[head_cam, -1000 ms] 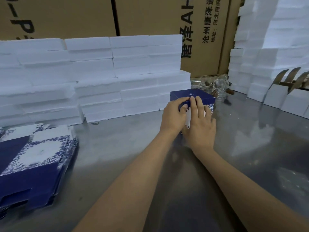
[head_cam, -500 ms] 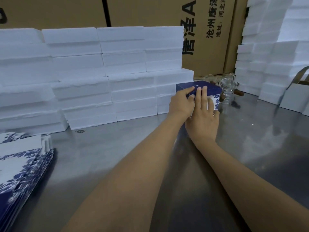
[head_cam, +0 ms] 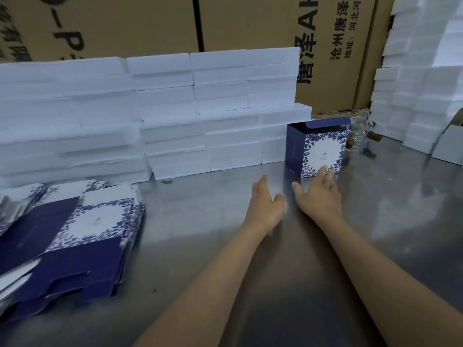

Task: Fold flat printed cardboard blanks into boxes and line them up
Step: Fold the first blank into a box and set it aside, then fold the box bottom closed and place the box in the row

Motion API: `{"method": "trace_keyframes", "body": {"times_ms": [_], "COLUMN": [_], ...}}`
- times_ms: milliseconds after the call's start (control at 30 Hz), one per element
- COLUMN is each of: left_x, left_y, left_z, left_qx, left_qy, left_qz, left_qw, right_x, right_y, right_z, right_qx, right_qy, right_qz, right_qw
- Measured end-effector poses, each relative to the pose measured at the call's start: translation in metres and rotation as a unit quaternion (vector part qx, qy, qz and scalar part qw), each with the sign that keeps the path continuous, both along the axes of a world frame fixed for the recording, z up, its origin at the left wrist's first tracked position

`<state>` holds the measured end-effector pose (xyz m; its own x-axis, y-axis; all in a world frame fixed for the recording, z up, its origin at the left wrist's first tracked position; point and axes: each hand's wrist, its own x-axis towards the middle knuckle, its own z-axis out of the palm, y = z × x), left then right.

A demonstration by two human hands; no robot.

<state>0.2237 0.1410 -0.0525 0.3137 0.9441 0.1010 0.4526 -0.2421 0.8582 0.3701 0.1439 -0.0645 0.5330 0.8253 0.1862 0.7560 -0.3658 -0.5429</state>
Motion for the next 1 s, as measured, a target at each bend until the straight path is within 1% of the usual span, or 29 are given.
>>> {"method": "trace_keyframes", "body": {"times_ms": [100, 233, 267, 333, 433, 533, 600, 633, 700, 767, 833, 900, 1000], "left_x": [-0.027, -0.068, -0.081, -0.111, -0.157, -0.199, -0.224, -0.236, -0.258, -0.276, -0.291, -0.304, -0.317], "left_y": [-0.030, -0.068, -0.079, -0.100, -0.123, -0.135, -0.137, -0.137, -0.136, -0.133, -0.129, -0.124, -0.119], "left_z": [-0.001, -0.002, -0.002, -0.003, -0.002, 0.003, 0.008, 0.009, 0.009, 0.011, 0.012, 0.012, 0.012], "left_qx": [0.008, -0.004, 0.015, 0.101, 0.220, 0.279, 0.308, 0.327, 0.350, 0.334, 0.313, 0.289, 0.258], "left_qy": [-0.013, -0.032, -0.034, -0.051, -0.068, -0.039, -0.031, -0.030, -0.043, -0.081, -0.099, -0.106, -0.138], "left_qz": [0.021, 0.035, 0.044, 0.082, 0.146, 0.200, 0.240, 0.260, 0.302, 0.349, 0.384, 0.413, 0.437], "left_qw": [1.000, 0.999, 0.998, 0.990, 0.962, 0.938, 0.920, 0.908, 0.886, 0.872, 0.863, 0.857, 0.850], "right_x": [-0.033, -0.095, -0.111, -0.144, -0.193, -0.241, -0.269, -0.282, -0.303, -0.319, -0.330, -0.336, -0.339], "right_y": [-0.030, -0.066, -0.074, -0.087, -0.102, -0.112, -0.117, -0.118, -0.120, -0.121, -0.121, -0.116, -0.108], "right_z": [0.002, 0.006, 0.006, 0.009, 0.013, 0.020, 0.024, 0.025, 0.025, 0.025, 0.024, 0.022, 0.019], "right_qx": [-0.005, 0.003, -0.007, -0.024, -0.019, -0.015, -0.009, -0.002, 0.010, 0.009, 0.007, 0.013, 0.016], "right_qy": [0.022, 0.087, 0.099, 0.120, 0.195, 0.280, 0.303, 0.302, 0.266, 0.204, 0.157, 0.137, 0.144], "right_qz": [0.029, 0.066, 0.083, 0.122, 0.188, 0.237, 0.267, 0.283, 0.311, 0.338, 0.352, 0.346, 0.307], "right_qw": [0.999, 0.994, 0.992, 0.985, 0.962, 0.930, 0.915, 0.910, 0.912, 0.919, 0.923, 0.928, 0.941]}}
